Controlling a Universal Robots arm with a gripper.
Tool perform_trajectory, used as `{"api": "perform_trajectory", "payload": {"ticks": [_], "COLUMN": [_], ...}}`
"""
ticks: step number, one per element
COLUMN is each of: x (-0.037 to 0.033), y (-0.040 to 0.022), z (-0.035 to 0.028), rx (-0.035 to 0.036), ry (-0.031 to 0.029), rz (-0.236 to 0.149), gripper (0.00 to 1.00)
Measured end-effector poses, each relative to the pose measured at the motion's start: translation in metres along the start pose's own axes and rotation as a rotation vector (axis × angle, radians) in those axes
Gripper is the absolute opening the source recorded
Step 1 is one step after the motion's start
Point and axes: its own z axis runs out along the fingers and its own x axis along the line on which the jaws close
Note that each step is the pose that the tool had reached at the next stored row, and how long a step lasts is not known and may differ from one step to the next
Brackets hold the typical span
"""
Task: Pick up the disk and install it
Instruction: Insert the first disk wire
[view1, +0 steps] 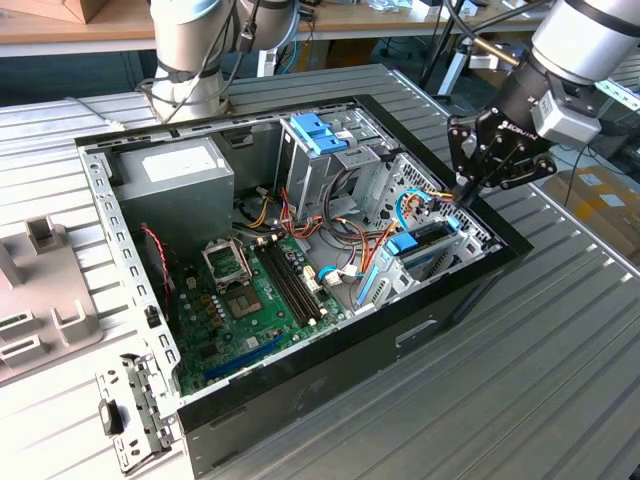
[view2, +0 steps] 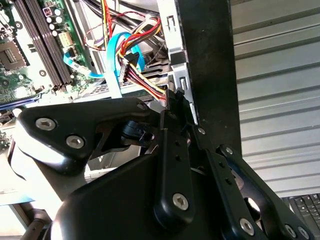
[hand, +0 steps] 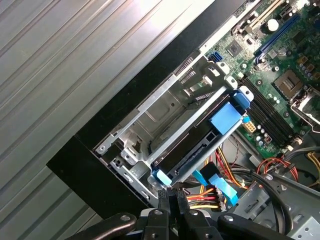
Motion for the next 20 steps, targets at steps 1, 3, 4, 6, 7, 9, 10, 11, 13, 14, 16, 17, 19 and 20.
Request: {"api": "perform_trajectory", "payload": {"ticks": [1, 3, 4, 6, 7, 9, 10, 11, 13, 14, 16, 17, 19, 20], "x": [-0.0006, -0.0025, -0.0032, -0.0050, -0.0058, -0.0071, -0.0079, -0.0090, -0.0106, -0.0125, -0.0141, -0.0149, -0.0166, -0.0173], "y": [0.0006, 0.0024, 0.0032, 0.0049, 0.0057, 0.0071, 0.0078, 0.0089, 0.0105, 0.0124, 0.0140, 0.0149, 0.0165, 0.0172], "z": [0.0000, 0.0001, 0.0002, 0.0003, 0.0004, 0.0005, 0.0005, 0.0006, 0.0007, 0.0008, 0.0009, 0.0010, 0.0011, 0.0012], "rx": [0.0000, 0.0000, 0.0000, -0.0001, -0.0001, 0.0000, 0.0000, 0.0000, -0.0001, -0.0001, -0.0001, 0.0000, -0.0001, 0.0000], "ry": [0.0000, 0.0000, 0.0000, 0.0000, 0.0001, 0.0000, 0.0000, 0.0000, 0.0001, 0.0000, 0.0000, 0.0000, 0.0000, 0.0000], "rz": [0.000, 0.000, 0.000, 0.000, 0.000, 0.000, 0.000, 0.000, 0.000, 0.000, 0.000, 0.000, 0.000, 0.000], "gripper": [0.17, 0.17, 0.17, 0.17, 0.17, 0.17, 0.17, 0.17, 0.17, 0.17, 0.17, 0.17, 0.17, 0.17]}}
